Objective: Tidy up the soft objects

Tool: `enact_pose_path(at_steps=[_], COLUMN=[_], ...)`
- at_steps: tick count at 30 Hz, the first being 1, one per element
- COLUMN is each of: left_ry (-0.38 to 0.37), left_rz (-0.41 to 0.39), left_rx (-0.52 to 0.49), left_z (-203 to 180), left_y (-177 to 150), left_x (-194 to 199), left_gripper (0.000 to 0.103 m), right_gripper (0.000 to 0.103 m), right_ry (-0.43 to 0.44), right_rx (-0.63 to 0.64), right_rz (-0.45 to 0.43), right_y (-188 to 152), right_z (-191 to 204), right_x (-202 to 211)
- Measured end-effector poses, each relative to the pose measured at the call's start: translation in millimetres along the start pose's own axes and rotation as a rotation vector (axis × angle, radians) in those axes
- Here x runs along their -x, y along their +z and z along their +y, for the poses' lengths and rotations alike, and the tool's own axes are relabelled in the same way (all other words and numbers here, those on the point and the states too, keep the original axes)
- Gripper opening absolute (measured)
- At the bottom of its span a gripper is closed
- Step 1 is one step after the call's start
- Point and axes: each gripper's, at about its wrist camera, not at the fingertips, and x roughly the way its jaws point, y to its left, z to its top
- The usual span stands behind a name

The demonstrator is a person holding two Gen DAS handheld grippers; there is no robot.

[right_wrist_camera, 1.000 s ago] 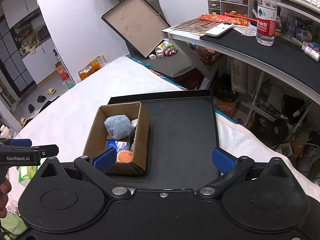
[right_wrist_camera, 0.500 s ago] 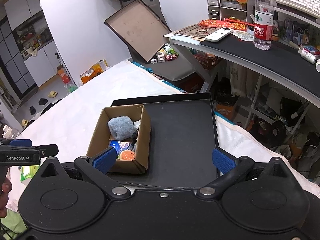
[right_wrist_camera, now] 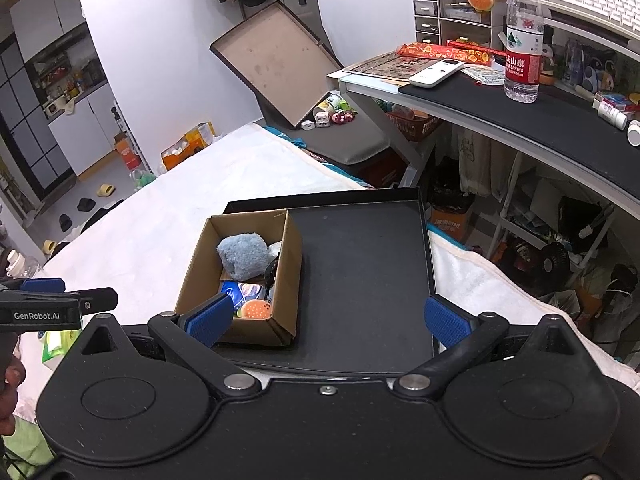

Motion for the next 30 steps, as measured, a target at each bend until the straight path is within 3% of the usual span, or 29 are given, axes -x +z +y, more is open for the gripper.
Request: enact_pose_path(at_steps=[30], left_ry=[-0.005], left_rz=[0.0], left_rx=[-0.008], left_z=[-1.6], left_y=[3.1], left_x=[0.2], left_gripper=[0.097], right_gripper=[0.103], right_ry=[-0.008], right_rx=[-0.002], right_rz=[0.0], right_y=[3.0], right_z=[-3.4], right_x=[1.8])
